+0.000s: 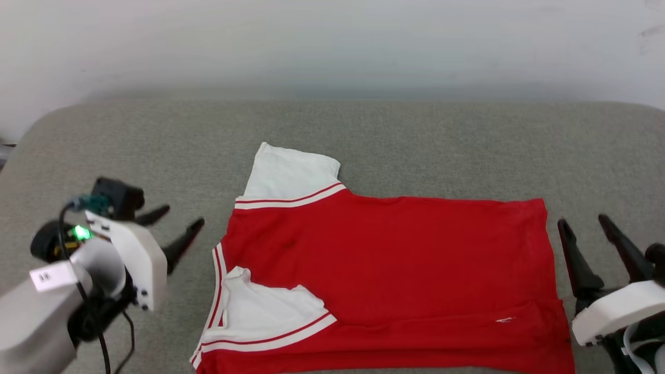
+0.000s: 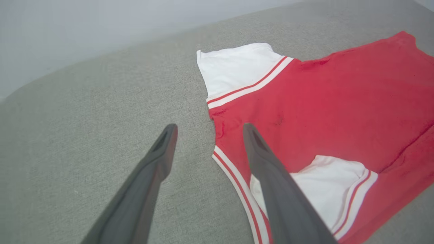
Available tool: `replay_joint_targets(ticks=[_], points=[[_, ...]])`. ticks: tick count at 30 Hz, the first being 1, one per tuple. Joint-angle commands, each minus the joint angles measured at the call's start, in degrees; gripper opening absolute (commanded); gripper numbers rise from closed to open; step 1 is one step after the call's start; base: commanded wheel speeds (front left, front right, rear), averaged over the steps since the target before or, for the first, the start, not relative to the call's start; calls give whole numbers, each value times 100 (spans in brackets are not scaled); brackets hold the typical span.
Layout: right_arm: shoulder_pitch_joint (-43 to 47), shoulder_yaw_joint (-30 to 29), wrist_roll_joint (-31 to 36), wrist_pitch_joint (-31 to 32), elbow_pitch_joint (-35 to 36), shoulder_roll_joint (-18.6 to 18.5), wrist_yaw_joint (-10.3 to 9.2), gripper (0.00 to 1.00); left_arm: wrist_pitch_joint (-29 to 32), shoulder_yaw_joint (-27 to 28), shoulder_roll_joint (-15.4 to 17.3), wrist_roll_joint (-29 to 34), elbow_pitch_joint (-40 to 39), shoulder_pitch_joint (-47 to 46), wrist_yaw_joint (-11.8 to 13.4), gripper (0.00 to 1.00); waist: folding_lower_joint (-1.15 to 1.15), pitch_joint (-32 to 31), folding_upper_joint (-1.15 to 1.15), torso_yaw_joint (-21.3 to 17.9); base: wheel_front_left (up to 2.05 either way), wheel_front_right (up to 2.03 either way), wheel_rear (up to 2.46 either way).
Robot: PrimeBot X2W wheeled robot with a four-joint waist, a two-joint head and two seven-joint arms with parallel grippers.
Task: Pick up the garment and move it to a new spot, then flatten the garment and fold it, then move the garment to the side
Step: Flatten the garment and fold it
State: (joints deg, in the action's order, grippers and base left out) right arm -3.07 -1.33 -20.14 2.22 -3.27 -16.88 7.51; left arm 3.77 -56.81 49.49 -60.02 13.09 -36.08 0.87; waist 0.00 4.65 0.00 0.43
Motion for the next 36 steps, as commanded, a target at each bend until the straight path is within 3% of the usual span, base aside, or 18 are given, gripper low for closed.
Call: replay_joint_targets(ticks=[1, 8, 15, 16, 21, 26, 36], points=[[-117, -44, 236, -279, 200, 193, -5, 100, -71, 112, -49, 73, 112, -300, -5, 100, 0, 181, 0, -142, 0, 0, 0], [-270, 189, 760, -803, 632, 681, -5, 100, 176, 367, -250, 73, 716, -1292, -285, 100, 0, 828, 0, -507, 0, 0, 0], [-542, 435, 1020, -982, 804, 917, -5, 100, 1602, 260, -252, -111, 1152, -2482, -682, 100, 0, 1631, 0, -856, 0, 0, 0], [-542, 435, 1020, -982, 804, 917, -5, 100, 1602, 260, -252, -111, 1152, -2482, -682, 100, 0, 1631, 0, -856, 0, 0, 0], [-756, 484, 1111, -1098, 849, 1037, -5, 100, 2949, 121, -340, -344, 1363, -3322, -768, 100, 0, 2146, 0, -1016, 0, 0, 0], [-911, 542, 1218, -1124, 860, 1098, -5, 100, 3829, -25, -437, -329, 1486, -3941, -793, 100, 0, 2557, 0, -1129, 0, 0, 0], [-1142, 585, 1335, -1174, 984, 1153, -5, 100, 4513, -364, -522, -9, 1921, -4407, -779, 100, 0, 3083, 0, -1278, 0, 0, 0]])
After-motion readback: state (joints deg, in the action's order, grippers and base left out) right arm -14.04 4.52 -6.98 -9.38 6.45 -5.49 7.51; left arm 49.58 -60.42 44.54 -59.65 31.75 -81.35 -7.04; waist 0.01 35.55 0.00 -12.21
